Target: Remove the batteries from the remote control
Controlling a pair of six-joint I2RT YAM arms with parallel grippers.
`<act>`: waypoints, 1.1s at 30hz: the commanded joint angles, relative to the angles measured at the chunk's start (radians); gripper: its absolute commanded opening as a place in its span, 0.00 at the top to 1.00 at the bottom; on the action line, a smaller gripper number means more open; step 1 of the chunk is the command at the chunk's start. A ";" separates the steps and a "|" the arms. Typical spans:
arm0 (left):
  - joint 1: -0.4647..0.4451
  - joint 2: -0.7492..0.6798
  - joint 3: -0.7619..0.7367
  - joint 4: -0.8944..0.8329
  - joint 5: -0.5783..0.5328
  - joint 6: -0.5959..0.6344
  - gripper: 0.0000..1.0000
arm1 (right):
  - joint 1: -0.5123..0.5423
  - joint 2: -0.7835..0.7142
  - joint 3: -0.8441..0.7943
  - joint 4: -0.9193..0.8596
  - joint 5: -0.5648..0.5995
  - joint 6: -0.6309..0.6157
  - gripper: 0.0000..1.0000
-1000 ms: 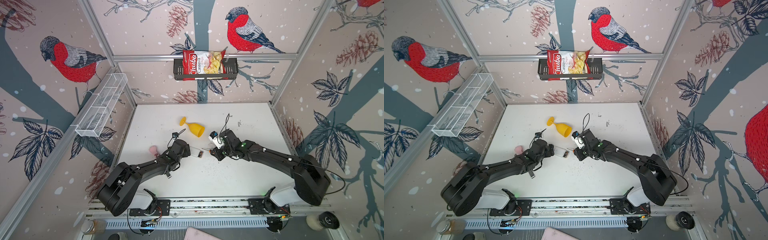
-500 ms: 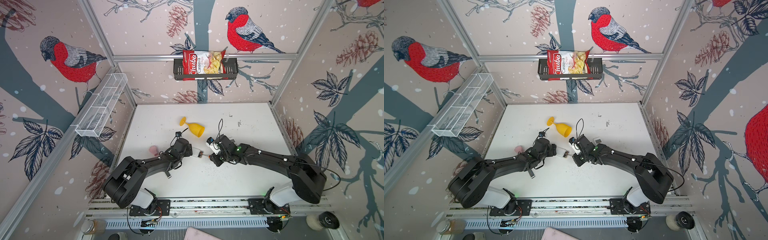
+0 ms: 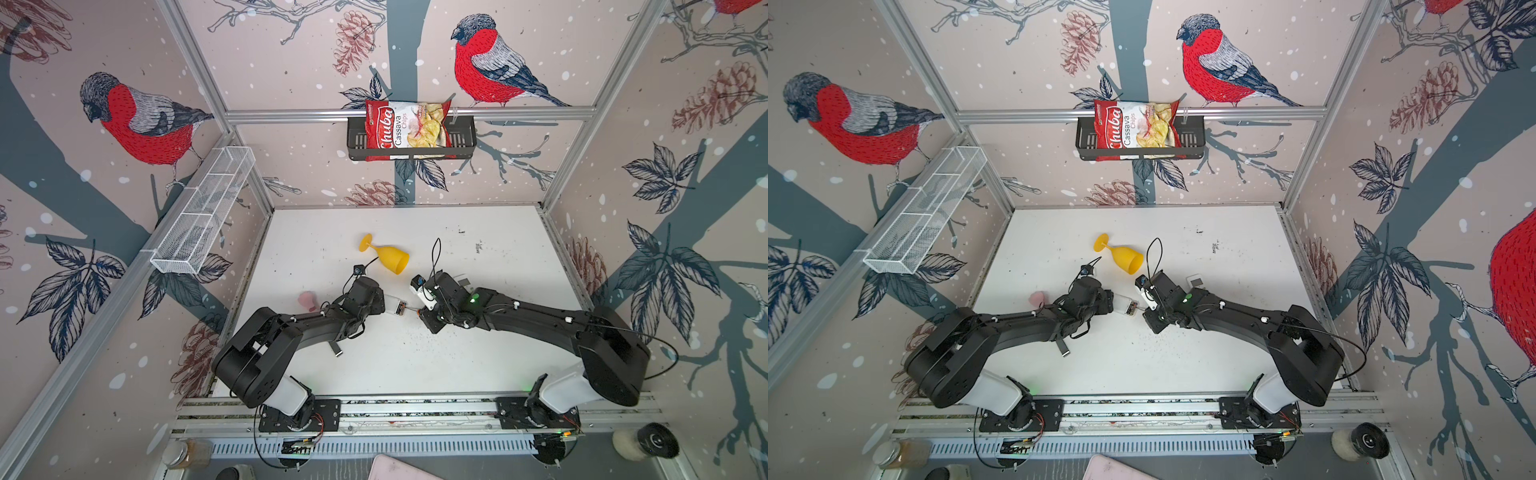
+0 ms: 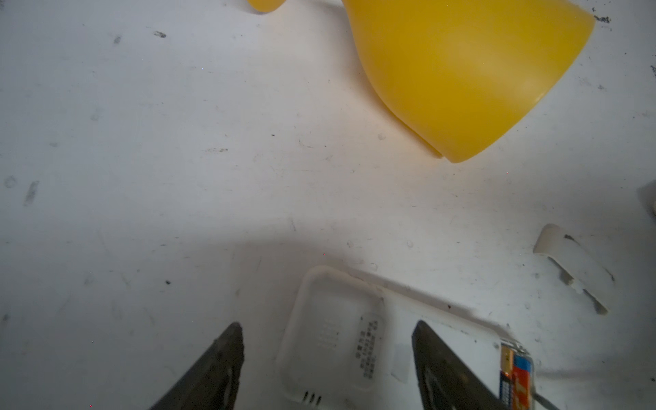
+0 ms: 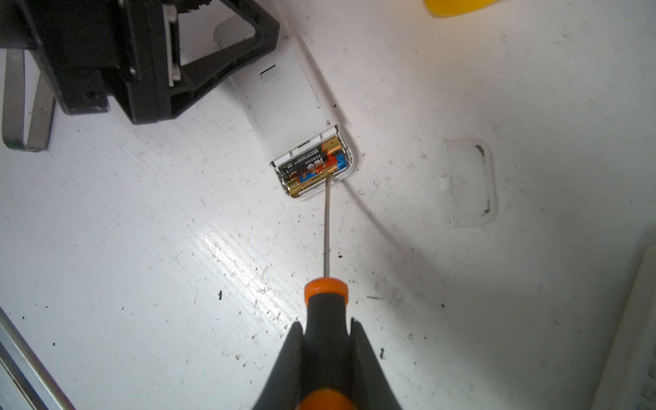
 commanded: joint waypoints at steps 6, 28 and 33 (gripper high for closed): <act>0.000 0.030 0.007 0.046 0.024 0.018 0.30 | 0.004 0.013 0.013 -0.006 -0.021 -0.020 1.00; 0.000 0.074 0.016 0.073 0.049 0.018 0.37 | 0.011 0.045 0.061 -0.067 -0.014 -0.041 1.00; -0.002 0.080 0.012 0.084 0.057 0.015 0.38 | 0.013 0.065 0.078 -0.070 -0.025 -0.054 1.00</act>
